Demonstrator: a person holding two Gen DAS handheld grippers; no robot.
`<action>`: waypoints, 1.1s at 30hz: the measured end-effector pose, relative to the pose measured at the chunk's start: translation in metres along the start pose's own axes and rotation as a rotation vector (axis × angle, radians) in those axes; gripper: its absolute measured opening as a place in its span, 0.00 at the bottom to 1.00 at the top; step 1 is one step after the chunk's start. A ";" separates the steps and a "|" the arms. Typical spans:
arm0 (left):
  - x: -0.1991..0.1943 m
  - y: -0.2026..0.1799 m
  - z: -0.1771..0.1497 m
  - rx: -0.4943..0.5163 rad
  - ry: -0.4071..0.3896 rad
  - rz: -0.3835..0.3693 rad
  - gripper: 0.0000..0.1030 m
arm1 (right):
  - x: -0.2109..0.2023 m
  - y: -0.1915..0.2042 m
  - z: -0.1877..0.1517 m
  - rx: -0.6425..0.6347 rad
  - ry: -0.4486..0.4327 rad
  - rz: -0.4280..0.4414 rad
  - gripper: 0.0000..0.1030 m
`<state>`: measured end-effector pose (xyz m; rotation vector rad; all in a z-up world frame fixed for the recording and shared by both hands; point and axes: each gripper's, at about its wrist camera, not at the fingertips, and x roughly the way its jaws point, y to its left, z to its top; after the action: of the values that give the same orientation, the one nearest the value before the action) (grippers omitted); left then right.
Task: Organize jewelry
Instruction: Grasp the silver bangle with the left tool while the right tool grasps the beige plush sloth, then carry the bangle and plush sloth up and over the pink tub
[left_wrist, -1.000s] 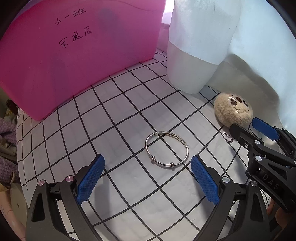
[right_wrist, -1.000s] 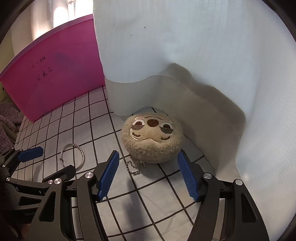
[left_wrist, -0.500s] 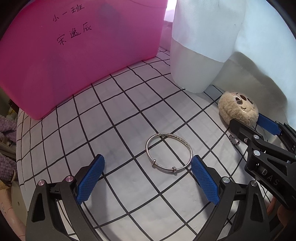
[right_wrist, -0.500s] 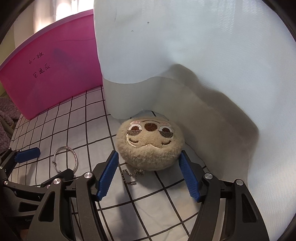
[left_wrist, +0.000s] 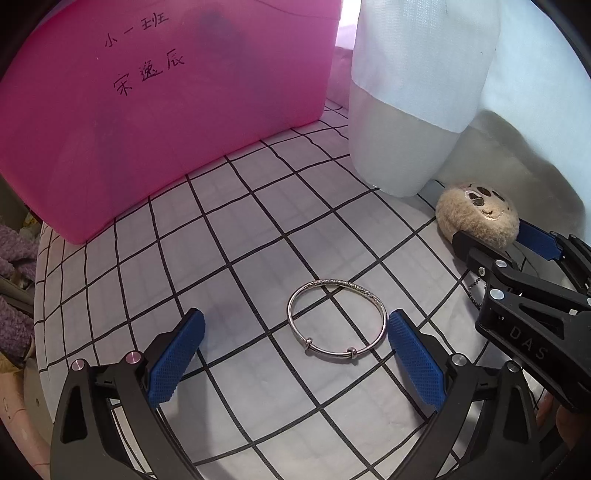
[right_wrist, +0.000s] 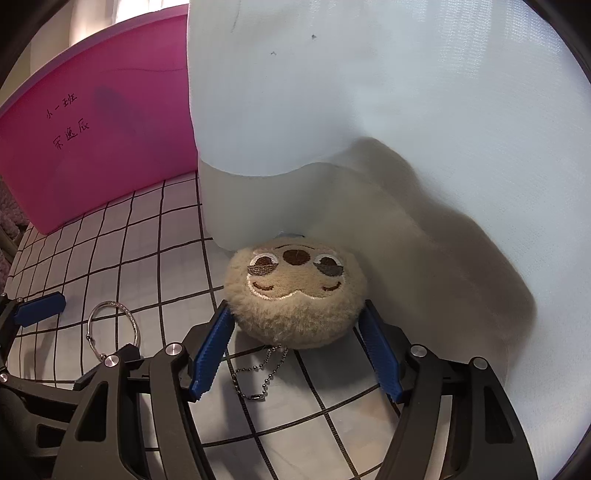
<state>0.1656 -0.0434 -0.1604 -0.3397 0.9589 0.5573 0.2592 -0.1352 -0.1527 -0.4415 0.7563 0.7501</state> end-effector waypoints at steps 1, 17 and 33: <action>0.000 0.001 0.000 0.001 -0.004 -0.003 0.95 | 0.001 0.000 0.001 0.000 0.000 0.002 0.64; -0.012 0.014 -0.001 0.033 -0.066 -0.043 0.51 | 0.014 -0.017 0.026 0.067 -0.054 0.078 0.58; -0.072 0.029 0.006 0.018 -0.157 -0.117 0.51 | -0.044 -0.021 -0.003 0.148 -0.110 0.099 0.57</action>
<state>0.1201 -0.0380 -0.0978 -0.3289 0.7866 0.4618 0.2517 -0.1711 -0.1198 -0.2282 0.7287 0.7979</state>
